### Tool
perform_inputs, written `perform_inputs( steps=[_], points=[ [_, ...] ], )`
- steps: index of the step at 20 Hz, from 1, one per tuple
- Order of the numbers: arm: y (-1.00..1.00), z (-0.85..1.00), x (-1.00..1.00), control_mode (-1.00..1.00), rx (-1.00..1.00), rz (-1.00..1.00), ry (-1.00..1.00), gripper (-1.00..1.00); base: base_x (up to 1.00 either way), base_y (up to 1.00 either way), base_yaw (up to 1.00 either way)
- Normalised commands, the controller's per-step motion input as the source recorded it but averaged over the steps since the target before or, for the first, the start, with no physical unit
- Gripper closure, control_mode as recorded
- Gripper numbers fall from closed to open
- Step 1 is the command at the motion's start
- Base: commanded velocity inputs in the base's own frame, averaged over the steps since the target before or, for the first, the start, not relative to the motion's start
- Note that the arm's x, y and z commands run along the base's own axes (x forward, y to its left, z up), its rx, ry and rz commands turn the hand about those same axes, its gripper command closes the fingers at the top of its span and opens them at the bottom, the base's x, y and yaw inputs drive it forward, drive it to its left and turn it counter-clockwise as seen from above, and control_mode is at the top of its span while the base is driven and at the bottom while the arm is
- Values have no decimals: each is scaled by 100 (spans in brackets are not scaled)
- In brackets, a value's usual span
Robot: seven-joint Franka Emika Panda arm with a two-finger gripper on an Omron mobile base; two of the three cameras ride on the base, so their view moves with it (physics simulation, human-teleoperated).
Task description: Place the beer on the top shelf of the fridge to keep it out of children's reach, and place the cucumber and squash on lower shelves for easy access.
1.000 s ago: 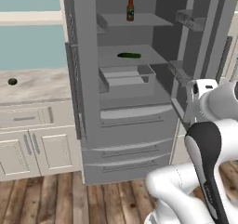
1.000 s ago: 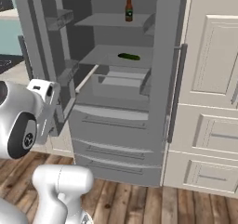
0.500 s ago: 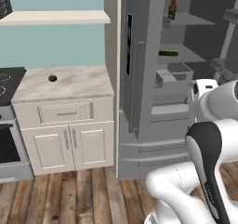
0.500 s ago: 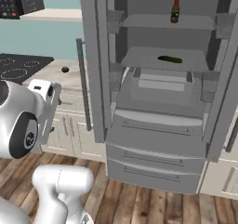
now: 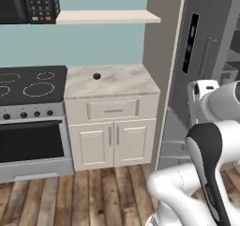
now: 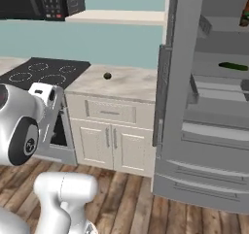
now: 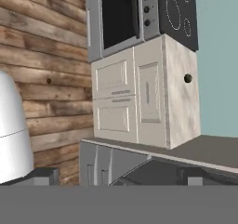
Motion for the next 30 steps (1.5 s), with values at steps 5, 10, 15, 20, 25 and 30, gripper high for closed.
perform_inputs(
  steps=[5,10,15,20,25,30],
  points=[
    [0,0,0,100,0,0,0,-100,47,47,0],
    [0,0,0,100,0,0,0,-100,72,9,0],
    [0,0,0,100,0,0,0,-100,76,7,0],
    [0,0,0,100,0,0,0,-100,71,24,0],
    [0,0,0,100,0,0,0,-100,71,35,0],
    [0,0,0,100,0,0,0,-100,71,39,0]
  ],
)
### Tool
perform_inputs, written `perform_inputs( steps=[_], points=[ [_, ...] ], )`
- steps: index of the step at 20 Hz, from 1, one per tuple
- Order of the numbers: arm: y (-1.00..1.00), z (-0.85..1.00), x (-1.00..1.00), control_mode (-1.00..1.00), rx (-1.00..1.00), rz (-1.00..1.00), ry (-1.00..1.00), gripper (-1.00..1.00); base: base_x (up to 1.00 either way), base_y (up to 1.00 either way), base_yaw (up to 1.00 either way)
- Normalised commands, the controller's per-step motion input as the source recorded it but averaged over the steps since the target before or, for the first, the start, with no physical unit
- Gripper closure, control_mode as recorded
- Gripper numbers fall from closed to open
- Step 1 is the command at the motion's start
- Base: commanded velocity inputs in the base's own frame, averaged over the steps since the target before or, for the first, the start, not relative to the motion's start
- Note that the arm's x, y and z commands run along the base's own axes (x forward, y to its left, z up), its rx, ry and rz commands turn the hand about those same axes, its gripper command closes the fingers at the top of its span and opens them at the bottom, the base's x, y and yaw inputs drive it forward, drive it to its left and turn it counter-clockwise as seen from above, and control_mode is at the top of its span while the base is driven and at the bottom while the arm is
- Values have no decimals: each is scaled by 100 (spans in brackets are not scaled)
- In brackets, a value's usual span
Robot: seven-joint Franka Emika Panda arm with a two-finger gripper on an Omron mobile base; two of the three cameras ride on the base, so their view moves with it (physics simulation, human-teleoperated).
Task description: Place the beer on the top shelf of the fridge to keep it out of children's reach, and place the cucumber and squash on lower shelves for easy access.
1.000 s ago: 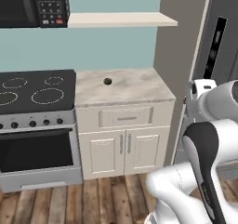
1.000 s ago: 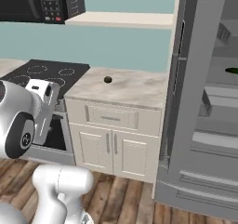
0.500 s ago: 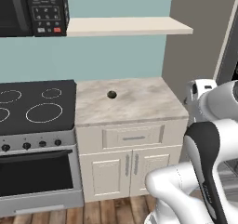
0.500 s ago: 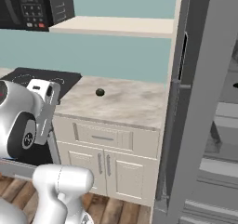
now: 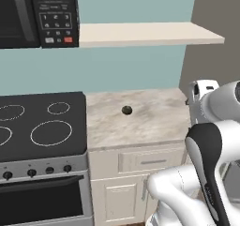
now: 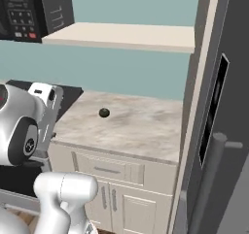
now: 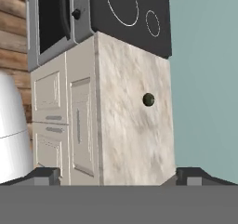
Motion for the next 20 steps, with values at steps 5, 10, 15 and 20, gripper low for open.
perform_inputs(
  steps=[5,10,15,20],
  points=[
    [0,0,0,100,0,0,0,-100,73,40,-1],
    [0,0,0,100,0,0,0,-100,71,38,-2],
    [0,0,0,100,0,0,0,-100,60,28,-4],
    [0,0,0,100,0,0,0,-100,51,24,-5]
  ],
)
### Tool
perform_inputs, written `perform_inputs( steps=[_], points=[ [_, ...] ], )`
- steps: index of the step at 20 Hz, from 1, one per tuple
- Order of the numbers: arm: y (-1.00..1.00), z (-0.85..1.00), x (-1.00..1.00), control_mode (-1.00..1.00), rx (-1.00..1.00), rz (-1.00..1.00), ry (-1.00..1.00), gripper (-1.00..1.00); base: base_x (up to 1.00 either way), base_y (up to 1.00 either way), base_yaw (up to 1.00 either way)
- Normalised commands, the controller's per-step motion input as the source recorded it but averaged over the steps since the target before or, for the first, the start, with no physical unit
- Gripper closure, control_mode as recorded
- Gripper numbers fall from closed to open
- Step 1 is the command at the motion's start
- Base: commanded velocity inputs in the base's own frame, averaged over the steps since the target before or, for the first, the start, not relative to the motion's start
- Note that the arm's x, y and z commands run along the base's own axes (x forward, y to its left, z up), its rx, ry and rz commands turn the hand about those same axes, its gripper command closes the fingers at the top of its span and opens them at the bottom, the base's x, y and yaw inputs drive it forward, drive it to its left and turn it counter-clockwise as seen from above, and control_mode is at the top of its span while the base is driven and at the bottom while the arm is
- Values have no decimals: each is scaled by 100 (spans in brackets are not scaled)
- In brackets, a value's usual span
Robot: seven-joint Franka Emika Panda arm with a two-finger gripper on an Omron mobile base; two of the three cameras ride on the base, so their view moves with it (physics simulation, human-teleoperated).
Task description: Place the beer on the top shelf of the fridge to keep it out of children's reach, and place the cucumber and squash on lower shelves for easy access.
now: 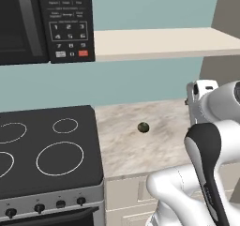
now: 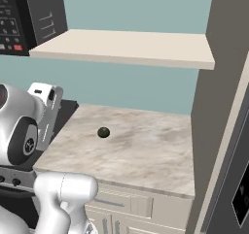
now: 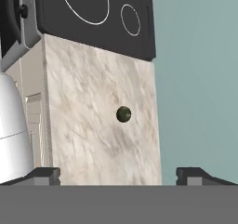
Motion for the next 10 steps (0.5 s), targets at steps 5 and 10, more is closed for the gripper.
perform_inputs(
  steps=[5,10],
  points=[
    [9,0,44,-100,-2,-2,0,-100,0,0,0],
    [0,-8,43,-100,0,0,0,-100,0,0,0]
  ],
)
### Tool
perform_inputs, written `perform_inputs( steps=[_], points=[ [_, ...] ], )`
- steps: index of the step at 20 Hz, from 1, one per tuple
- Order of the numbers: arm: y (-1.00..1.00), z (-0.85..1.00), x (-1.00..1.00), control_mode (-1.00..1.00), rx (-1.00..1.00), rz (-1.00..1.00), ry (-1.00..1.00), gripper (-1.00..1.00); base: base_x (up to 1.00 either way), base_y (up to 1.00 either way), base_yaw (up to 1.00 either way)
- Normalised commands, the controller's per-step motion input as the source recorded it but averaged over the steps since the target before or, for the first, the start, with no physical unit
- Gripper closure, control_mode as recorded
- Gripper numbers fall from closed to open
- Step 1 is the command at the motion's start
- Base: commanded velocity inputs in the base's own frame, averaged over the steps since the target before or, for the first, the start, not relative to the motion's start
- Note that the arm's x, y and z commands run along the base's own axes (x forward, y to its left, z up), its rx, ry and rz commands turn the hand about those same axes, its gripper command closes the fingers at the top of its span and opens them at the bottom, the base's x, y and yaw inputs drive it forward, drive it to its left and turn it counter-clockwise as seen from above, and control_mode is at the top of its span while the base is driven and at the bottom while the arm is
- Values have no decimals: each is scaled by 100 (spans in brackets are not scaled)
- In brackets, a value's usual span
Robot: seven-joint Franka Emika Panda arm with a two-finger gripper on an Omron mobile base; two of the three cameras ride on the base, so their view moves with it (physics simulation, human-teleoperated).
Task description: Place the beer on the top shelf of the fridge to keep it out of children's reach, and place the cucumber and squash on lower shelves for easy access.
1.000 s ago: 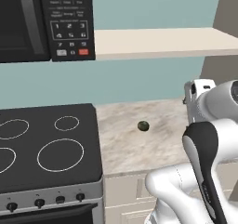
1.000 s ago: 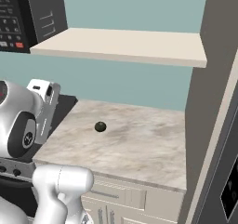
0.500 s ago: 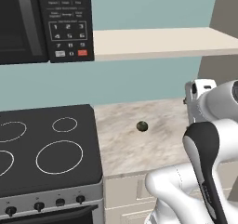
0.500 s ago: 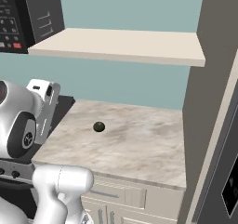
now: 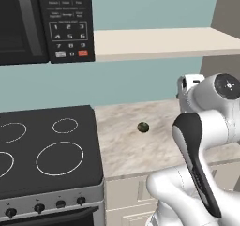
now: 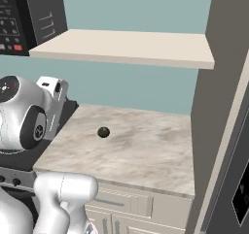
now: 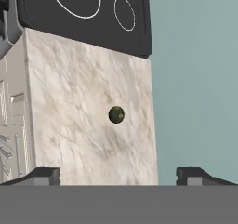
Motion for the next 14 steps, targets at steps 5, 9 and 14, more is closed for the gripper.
perform_inputs(
  steps=[5,9,14],
  points=[
    [0,-16,22,-100,0,0,0,-100,0,0,0],
    [0,-18,1,-100,0,-8,0,-100,0,0,0],
    [0,-20,4,-100,6,-19,0,-100,0,0,0]
  ],
)
